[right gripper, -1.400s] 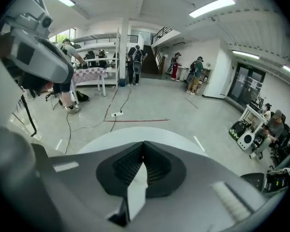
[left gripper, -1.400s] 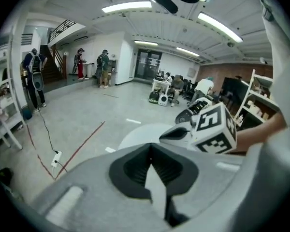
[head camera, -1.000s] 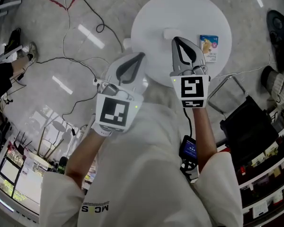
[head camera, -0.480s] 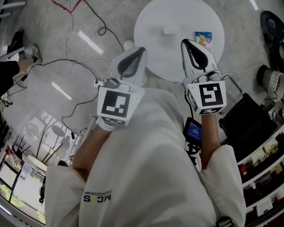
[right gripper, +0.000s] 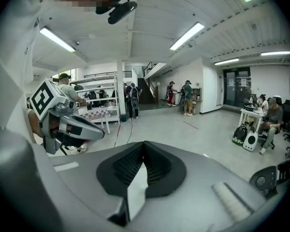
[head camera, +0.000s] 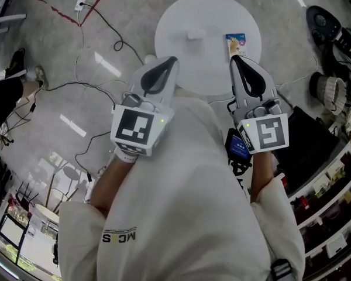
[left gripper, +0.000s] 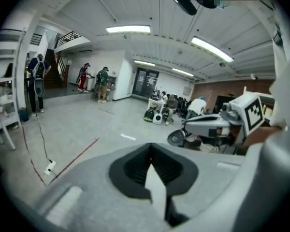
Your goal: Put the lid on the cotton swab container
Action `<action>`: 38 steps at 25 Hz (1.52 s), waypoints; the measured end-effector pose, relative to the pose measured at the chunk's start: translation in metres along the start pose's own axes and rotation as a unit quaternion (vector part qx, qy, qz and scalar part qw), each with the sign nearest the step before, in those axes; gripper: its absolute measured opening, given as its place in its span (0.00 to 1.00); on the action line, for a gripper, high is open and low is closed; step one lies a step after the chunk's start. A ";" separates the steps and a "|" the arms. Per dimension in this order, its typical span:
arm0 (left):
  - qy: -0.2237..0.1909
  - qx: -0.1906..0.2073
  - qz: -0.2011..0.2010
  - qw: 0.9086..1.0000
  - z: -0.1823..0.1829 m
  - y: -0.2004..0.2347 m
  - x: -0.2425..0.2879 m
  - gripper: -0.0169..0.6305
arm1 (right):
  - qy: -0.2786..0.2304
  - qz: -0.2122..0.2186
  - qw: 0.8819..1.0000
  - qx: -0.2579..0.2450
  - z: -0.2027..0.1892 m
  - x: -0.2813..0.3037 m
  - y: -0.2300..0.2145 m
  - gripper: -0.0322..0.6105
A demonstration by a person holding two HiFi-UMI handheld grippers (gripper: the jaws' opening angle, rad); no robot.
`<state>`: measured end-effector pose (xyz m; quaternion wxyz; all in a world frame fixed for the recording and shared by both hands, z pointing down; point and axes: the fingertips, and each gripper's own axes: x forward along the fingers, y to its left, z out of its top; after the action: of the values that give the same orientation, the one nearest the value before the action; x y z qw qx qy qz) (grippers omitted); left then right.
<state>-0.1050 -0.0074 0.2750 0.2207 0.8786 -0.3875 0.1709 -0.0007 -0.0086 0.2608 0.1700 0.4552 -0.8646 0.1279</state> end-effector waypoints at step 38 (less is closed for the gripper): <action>0.006 0.040 -0.035 0.999 0.027 -0.061 0.005 0.03 | -0.019 -0.012 0.999 0.039 -0.012 -0.056 -0.010 0.03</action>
<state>-0.0524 0.0120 0.2392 0.1940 0.8984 -0.3483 0.1840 0.0395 0.0322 0.2498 0.1372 0.4738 -0.8567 0.1507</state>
